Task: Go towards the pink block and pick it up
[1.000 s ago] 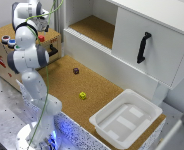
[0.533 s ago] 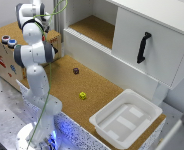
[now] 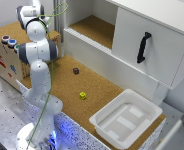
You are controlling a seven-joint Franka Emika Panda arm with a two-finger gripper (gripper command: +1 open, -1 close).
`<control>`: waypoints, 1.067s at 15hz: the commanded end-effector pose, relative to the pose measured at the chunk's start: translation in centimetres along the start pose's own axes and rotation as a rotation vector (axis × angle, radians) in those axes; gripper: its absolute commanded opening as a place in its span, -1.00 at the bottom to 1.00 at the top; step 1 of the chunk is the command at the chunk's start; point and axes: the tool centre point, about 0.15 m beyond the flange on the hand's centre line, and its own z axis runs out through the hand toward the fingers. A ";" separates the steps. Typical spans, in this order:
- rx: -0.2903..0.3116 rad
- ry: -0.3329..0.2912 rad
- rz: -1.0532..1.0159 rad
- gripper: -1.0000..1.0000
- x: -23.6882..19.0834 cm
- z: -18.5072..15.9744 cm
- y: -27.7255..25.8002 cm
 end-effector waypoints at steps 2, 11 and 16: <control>-0.116 -0.031 0.048 -1.00 0.1 -0.9 0.0; -0.179 0.075 0.217 -1.00 -4.9 -6.6 6.8; -0.159 0.071 0.315 -1.00 -9.8 -5.4 16.4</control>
